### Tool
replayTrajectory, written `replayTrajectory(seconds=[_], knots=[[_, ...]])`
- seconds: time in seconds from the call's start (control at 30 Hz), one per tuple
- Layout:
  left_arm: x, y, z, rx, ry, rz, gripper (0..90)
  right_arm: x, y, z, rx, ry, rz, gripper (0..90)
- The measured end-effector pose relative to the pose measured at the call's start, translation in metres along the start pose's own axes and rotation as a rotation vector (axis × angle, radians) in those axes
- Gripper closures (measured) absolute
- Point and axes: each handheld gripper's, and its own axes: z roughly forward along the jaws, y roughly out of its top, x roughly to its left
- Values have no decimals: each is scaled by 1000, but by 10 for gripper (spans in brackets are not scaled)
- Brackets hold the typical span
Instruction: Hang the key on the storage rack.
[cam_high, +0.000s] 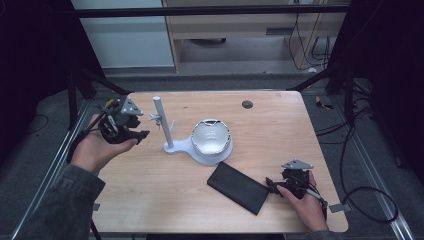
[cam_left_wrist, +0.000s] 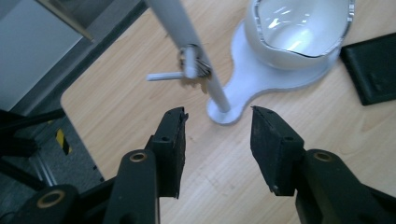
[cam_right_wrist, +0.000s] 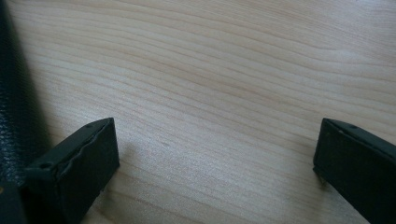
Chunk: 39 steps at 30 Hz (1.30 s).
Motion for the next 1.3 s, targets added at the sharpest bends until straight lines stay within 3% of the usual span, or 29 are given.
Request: replayTrajectory(seconds=[0.17,0.33,0.53,0.77,0.9,1.03,1.13,1.23,1.3], knots=[[-28,-9,9,-39,-51,26,532,0,0,0,0,0,0,4],[-43,-12,21,-43,-79,37,523,0,0,0,0,0,-1,4],[-65,-17,47,-45,-123,40,474,0,0,0,0,0,0,4],[-89,-22,77,-64,-163,48,486,0,0,0,0,1,-1,4],[-108,-20,103,-82,-201,67,555,0,0,0,0,0,0,4],[-117,-15,117,-114,-243,58,624,0,-1,-1,-1,1,-2,4],[-127,-12,130,-114,-251,71,664,0,-1,-1,2,3,2,4],[-135,-13,144,-137,-292,51,726,0,-1,-1,0,2,-3,6],[-137,-13,146,-140,-296,50,749,0,-1,-1,0,3,-3,6]])
